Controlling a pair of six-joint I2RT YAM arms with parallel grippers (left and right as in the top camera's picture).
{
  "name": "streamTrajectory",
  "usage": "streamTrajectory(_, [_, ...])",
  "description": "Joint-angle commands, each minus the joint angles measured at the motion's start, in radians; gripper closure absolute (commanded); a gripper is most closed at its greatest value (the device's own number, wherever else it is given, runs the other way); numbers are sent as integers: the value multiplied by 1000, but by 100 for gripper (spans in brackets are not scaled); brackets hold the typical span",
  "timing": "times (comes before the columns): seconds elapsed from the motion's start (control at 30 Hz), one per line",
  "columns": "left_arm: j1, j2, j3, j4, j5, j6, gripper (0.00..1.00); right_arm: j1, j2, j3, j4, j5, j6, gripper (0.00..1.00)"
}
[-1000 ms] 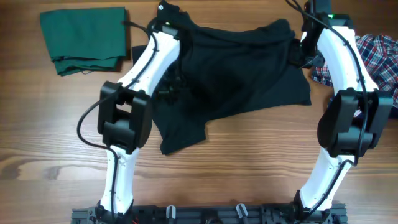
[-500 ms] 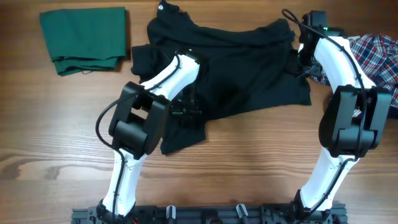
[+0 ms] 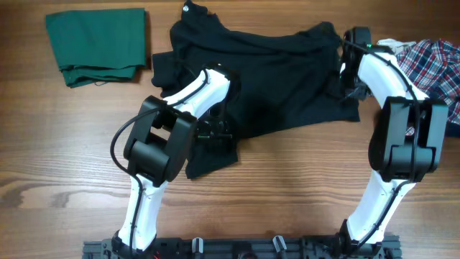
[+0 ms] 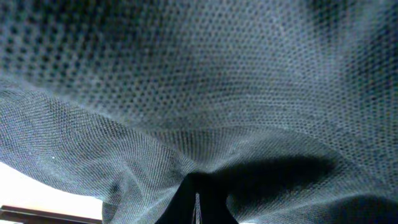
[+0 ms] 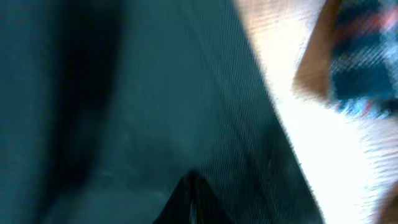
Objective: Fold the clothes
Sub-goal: 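Smooth the shirt's lower edge with both grippers, pulling it toward the robot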
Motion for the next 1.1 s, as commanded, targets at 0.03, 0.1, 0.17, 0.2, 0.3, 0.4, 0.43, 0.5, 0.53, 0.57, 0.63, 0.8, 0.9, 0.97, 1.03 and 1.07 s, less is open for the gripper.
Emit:
streamTrajectory(0.03, [-5,6,-32,-2,3,-20,96,-3,-2,-44,8,-4,3,96])
streamTrajectory(0.1, [-5,6,-43,-3,3,-19,96,-3,-2,-45,-3,-4,18,96])
streamTrajectory(0.17, [-5,6,-58,-7,3,-19,96,-3,-2,-45,-16,-4,36,96])
streamTrajectory(0.2, [-5,6,-67,-10,4,-19,96,-3,-2,-45,-27,-4,40,96])
streamTrajectory(0.3, [-5,6,-109,-18,3,-16,96,-3,-2,-45,-88,-4,68,96])
streamTrajectory(0.4, [-5,6,-138,-18,-1,-16,96,-3,-2,-45,-141,-4,101,96])
streamTrajectory(0.43, [-5,6,-149,-21,-9,-16,96,-3,-2,-45,-165,-4,113,96])
streamTrajectory(0.5, [-5,6,-167,-25,-15,-16,96,-3,-2,-45,-206,-18,124,96])
streamTrajectory(0.53, [-5,6,-177,-26,-16,-16,96,-3,-2,-45,-227,-32,124,96])
streamTrajectory(0.57, [-5,6,-186,-25,-16,-16,96,-3,-2,-45,-243,-43,124,96])
streamTrajectory(0.63, [-5,6,-205,-25,-16,-16,96,-3,-2,-45,-270,-58,127,96])
streamTrajectory(0.8, [-5,6,-262,-37,-15,-16,96,-3,-2,-45,-344,-58,145,96])
streamTrajectory(0.9, [-5,5,-325,-34,-15,-18,96,-2,-2,-45,-376,-57,144,96])
streamTrajectory(0.97, [-5,3,-375,-20,-15,-25,96,-2,-2,-45,-386,-57,145,96])
streamTrajectory(1.03, [-5,-3,-429,2,-11,-40,96,-2,-2,-45,-394,-57,154,96])
streamTrajectory(1.07, [-5,-6,-447,8,-10,-48,96,-2,-2,-45,-397,-57,158,96])
